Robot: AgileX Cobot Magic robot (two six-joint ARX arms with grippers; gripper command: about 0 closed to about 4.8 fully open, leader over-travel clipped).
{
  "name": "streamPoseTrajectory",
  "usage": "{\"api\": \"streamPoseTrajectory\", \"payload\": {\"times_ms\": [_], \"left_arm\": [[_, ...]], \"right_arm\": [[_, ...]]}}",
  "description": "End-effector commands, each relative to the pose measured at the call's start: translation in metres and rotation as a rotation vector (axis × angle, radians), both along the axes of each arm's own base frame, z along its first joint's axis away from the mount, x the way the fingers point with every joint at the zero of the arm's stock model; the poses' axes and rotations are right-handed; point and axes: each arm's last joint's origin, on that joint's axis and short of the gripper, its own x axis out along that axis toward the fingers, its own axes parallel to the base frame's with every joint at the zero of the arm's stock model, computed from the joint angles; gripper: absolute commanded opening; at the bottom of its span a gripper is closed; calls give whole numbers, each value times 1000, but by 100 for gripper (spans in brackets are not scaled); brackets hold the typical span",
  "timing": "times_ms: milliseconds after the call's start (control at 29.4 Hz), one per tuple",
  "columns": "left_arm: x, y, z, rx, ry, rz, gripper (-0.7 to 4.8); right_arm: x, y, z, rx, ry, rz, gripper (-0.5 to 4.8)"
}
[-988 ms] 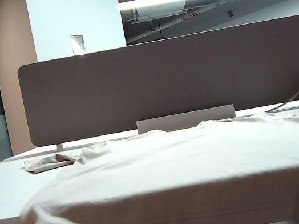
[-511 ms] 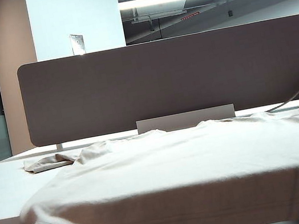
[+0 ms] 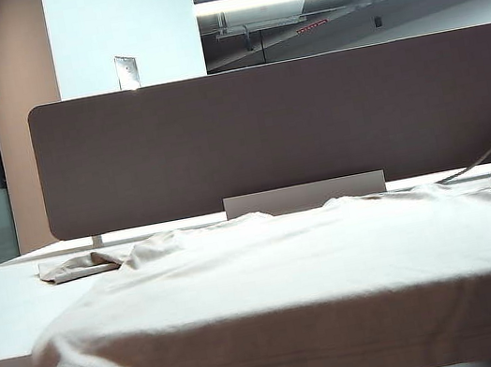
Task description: Fold the bottom side of the T-shirt horizontally towards the center, about one-third of the way, then fold the sleeve back towards the center, creating a straight line along the edge of the T-shirt, and finally fold the bottom of the T-shirt up towards the top, creating a neat rectangle.
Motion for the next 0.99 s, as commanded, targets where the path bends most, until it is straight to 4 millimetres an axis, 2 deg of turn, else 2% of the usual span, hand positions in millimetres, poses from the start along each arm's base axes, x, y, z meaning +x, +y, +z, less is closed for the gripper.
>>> {"api": "streamPoseTrajectory", "payload": {"times_ms": [34, 273, 409, 579, 681, 988], "left_arm": [[-2, -2, 6, 3, 9, -3, -3], [-7, -3, 11, -4, 74, -5, -3], [-7, -3, 14, -37, 74, 20, -3], [-3, -3, 10, -56, 137, 33, -3], [5, -5, 7, -67, 202, 5, -3], [41, -10, 15, -22, 344, -70, -3]], "right_arm": [[7, 0, 19, 2, 16, 1, -5], [38, 1, 49, 2, 225, 6, -5], [60, 1, 54, 33, 336, 14, -5], [79, 4, 44, 79, 432, 83, -5], [84, 5, 37, 89, 483, 105, -4], [81, 1, 29, 99, 574, 81, -4]]}}
